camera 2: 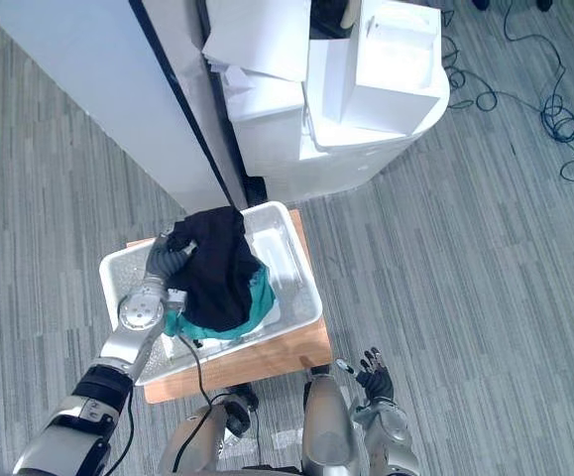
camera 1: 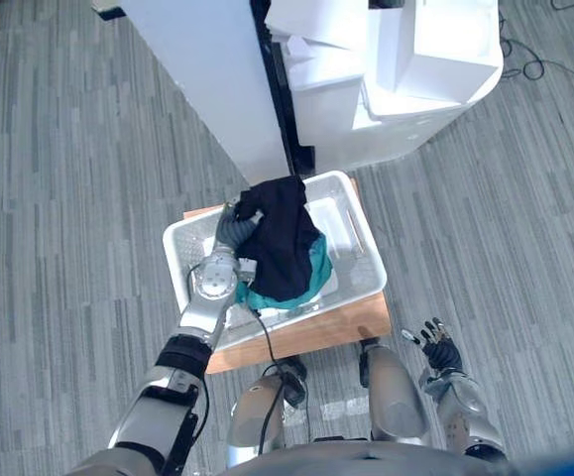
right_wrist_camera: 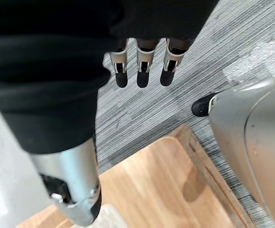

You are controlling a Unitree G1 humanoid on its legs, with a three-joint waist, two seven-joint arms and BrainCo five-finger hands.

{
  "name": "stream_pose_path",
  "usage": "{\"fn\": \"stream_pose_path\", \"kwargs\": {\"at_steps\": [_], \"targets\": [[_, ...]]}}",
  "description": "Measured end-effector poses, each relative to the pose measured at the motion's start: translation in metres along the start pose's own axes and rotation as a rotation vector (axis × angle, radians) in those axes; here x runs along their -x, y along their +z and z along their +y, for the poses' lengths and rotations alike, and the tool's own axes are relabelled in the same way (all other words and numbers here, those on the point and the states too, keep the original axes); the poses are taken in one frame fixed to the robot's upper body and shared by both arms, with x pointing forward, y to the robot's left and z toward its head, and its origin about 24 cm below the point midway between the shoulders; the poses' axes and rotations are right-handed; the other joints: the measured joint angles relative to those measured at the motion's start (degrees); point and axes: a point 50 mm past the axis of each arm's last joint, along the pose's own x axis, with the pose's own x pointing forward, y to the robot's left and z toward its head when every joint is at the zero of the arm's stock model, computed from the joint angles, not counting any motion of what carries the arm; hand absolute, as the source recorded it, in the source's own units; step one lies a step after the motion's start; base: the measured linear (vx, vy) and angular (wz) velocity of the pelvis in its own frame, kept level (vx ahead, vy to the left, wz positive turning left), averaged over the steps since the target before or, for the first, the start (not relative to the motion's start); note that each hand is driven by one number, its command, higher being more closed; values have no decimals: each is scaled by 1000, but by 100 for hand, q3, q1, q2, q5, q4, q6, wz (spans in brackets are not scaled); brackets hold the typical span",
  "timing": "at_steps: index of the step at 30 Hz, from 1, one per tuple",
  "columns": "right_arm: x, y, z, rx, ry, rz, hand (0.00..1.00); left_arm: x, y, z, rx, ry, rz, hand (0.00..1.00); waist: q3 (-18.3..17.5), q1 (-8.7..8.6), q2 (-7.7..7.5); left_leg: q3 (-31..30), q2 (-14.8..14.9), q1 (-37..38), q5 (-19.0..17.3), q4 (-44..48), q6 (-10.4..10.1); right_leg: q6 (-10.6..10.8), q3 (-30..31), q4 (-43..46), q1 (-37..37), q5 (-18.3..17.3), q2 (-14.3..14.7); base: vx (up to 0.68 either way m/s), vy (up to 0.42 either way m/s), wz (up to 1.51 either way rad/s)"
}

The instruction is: Tidy the bed and pick cloth on bed and put in laundry

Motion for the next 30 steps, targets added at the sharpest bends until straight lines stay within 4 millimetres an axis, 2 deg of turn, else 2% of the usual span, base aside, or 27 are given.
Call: {"fn": "stream_pose_path", "kwargs": {"at_steps": [3, 7, 11, 13, 16, 19, 24, 30], "targets": [[0, 1, 0, 1, 1, -4, 0, 2, 10, -4, 21, -17, -49, 0, 0, 76, 0, 72, -1, 24, 0, 0, 0, 0, -3, -3, 4, 0, -3, 9, 12, -5], [2, -3, -3, 1, -10, 20, 0, 8, 26, -3, 36, -39, -132, 0, 0, 88, 1, 72, 1, 121, 0, 4, -1, 0, -39, -40, 136, 0, -9, 2, 3, 2], [9, -14, -12, 2, -38, 55, 0, 18, 42, 6, 82, -48, -215, 0, -25, 86, 40, -64, 2, 204, 1, 22, -2, 1, -214, -94, 327, -1, -41, 0, 2, 14], [13, -22, -17, -1, -55, 80, 0, 24, 44, 13, 115, -40, -228, 0, -32, 107, 46, -88, 9, 266, 1, 22, -2, 1, -292, -114, 429, -1, -46, -7, 6, 15], [22, -37, -28, -23, -103, 132, 0, 37, 39, 27, 167, -30, -214, 0, -145, 114, 85, -159, 5, 367, -4, 12, -9, 1, -366, -221, 620, -1, -53, -9, 7, 12], [29, -48, -36, -22, -131, 171, 0, 49, 24, 34, 208, -55, -133, 0, -321, 118, 138, -222, 7, 406, -6, 1, -13, 2, -474, -288, 743, -1, -57, -9, 1, 12], [35, -57, -43, -11, -154, 209, 0, 66, 1, 30, 217, -95, -27, 0, -610, 192, 160, -222, 10, 434, -22, -22, -36, 2, -489, -386, 798, -1, -39, -48, -3, -1], [37, -61, -47, -10, -166, 228, 0, 72, -5, 28, 209, -106, -3, 0, -718, 219, 198, -240, 2, 430, -22, -76, -44, 4, -485, -603, 872, -2, 8, -96, -18, -4]]}}
